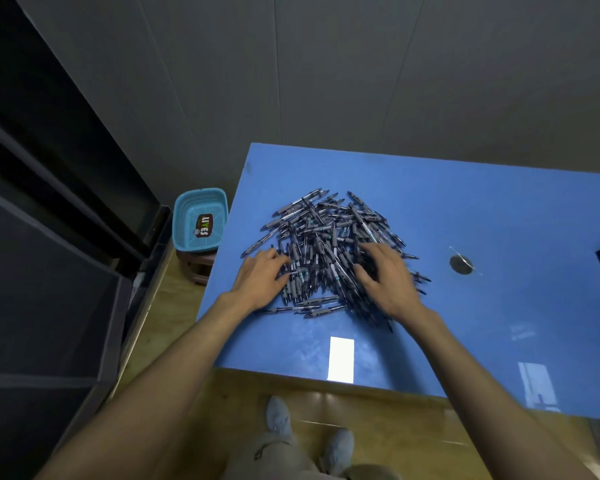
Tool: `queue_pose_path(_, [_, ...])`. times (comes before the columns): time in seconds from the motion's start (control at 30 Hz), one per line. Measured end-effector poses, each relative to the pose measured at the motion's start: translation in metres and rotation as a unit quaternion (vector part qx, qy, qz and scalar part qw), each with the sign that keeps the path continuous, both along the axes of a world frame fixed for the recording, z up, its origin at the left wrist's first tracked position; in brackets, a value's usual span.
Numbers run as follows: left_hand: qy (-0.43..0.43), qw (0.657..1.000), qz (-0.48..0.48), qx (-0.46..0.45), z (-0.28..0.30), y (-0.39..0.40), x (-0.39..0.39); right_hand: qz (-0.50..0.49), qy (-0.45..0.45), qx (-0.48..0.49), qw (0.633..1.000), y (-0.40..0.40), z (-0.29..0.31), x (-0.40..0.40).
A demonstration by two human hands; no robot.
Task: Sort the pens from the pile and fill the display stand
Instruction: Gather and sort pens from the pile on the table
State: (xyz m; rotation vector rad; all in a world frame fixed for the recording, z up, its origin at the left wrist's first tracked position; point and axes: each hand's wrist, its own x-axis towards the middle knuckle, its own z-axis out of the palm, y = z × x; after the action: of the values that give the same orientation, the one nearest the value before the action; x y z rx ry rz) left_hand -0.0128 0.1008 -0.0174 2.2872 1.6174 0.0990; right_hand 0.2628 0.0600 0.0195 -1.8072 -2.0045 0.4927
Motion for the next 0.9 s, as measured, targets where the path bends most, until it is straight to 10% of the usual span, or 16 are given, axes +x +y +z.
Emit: queue_pose_path(0.9, [0.042,0.998,-0.042,0.006,-0.014,-0.071,-0.005,-0.040,0.017,-0.019,0.999,-0.052,-0.008,0.020])
